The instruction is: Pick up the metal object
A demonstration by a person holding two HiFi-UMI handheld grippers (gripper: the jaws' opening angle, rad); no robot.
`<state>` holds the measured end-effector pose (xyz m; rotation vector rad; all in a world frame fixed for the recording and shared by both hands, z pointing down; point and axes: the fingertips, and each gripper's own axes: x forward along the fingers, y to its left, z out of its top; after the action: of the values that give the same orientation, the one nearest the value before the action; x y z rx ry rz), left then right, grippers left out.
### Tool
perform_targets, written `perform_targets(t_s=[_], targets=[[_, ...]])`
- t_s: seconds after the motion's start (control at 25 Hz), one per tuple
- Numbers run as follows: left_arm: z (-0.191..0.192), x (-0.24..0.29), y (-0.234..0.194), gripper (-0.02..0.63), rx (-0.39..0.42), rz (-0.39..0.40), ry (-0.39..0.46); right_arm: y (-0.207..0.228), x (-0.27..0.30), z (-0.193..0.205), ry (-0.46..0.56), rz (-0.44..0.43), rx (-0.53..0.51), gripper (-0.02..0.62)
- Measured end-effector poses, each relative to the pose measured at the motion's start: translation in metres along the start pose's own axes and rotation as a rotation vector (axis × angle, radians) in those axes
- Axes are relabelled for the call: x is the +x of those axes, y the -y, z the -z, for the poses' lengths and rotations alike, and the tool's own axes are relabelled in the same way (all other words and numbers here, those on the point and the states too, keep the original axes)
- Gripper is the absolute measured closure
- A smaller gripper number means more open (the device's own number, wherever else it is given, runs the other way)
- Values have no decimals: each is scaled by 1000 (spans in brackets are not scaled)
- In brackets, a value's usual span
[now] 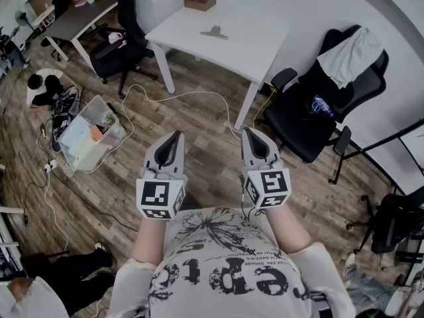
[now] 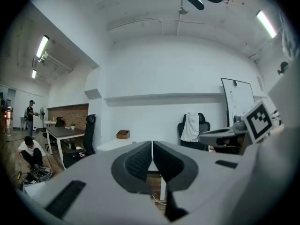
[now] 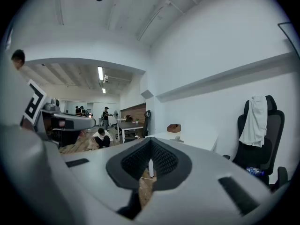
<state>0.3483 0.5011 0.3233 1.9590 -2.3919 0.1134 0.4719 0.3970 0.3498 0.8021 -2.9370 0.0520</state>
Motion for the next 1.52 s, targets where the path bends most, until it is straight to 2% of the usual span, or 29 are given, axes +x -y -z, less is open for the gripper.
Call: perform_targets(t_s=[0.44,0.64,0.88,1.2,1.36,1.52], targets=[[5,14,-8,595,-6,16,-7,3,13,2,-6,20,-2,604],[8,30,-26,594,-8,34,-17,3,39,3,-12,42,24,604],[20,69,-92,594,-22,60,-44,-9,106,8,-40,91,38,604],[1,145,-197,594,-8,148,-44,-20,220,-9,-52,187,88,603],[-2,173,-232,594,-9,189,-50,-28,268,-19,-57,214,108,604],[8,201,-259,594,-34,195,-65,-25,308,-15,-80,222,109,604]])
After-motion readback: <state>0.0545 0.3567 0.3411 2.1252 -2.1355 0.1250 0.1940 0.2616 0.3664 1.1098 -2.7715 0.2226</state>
